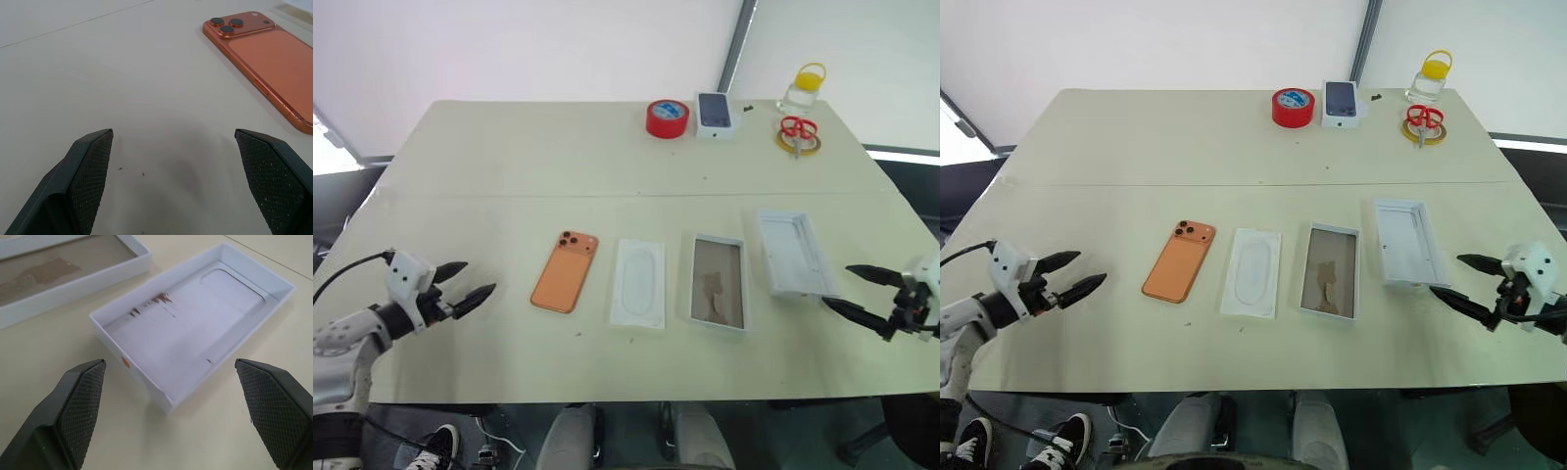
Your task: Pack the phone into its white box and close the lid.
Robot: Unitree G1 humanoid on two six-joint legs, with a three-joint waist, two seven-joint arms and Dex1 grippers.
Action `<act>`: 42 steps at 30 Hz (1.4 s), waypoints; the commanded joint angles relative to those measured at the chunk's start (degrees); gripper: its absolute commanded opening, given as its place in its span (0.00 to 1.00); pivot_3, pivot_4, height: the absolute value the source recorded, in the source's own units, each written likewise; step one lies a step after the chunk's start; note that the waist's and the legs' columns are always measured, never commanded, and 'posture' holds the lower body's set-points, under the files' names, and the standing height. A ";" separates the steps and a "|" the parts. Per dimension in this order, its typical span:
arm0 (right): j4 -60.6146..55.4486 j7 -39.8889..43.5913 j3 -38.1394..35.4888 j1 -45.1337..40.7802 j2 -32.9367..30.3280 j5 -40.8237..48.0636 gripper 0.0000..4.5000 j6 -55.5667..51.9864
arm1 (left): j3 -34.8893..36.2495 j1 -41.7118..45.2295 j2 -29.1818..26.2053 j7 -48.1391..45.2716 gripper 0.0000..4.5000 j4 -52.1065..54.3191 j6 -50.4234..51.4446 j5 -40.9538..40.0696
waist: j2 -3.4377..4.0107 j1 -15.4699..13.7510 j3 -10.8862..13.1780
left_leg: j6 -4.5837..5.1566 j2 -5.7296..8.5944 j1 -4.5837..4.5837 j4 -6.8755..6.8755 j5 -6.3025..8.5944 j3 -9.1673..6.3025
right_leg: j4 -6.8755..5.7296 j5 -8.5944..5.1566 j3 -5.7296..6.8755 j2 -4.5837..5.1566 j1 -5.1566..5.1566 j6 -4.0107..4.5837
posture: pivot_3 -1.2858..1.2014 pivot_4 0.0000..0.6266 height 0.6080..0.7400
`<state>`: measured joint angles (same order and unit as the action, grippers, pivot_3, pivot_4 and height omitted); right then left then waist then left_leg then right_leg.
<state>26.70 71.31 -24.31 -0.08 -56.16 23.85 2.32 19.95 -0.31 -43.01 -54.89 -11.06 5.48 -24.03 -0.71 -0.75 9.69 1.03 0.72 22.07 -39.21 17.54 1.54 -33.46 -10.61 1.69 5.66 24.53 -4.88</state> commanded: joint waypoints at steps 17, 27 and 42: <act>-3.64 -1.49 -0.90 -0.48 1.46 -0.03 0.98 0.84 | 0.39 4.89 0.57 2.39 0.93 3.29 -2.62 1.46 | 0.03 0.05 -0.01 | 0.00 0.00 0.02 0.01 0.00 0.03 | 0.01 0.00 -0.02 -0.02 0.02 0.00 | 0.52 0.24 1.00; -4.82 -3.87 -0.99 -1.11 1.62 -0.25 0.98 2.11 | -2.02 6.00 0.36 4.33 0.93 3.14 -3.19 4.95 | 0.04 0.01 -0.01 | 0.00 -0.01 0.02 0.01 0.00 0.03 | 0.00 0.01 -0.02 -0.03 0.02 0.00 | 0.52 0.24 1.00; -32.80 -13.39 12.76 -8.44 12.53 0.09 0.98 -8.85 | -11.72 6.79 6.67 12.02 0.93 25.18 25.41 -2.01 | 0.04 -0.06 0.01 | 0.00 -0.08 0.04 0.01 0.00 0.01 | -0.03 0.02 -0.03 -0.12 0.04 -0.02 | 0.52 0.24 1.00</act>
<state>-2.21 59.55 -12.21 -7.68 -43.98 23.71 -5.75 8.03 5.55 -36.96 -45.17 10.08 26.62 -23.12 -0.67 -0.81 9.70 1.03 0.66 22.13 -39.20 17.54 1.54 -33.49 -10.59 1.67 5.55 24.57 -4.90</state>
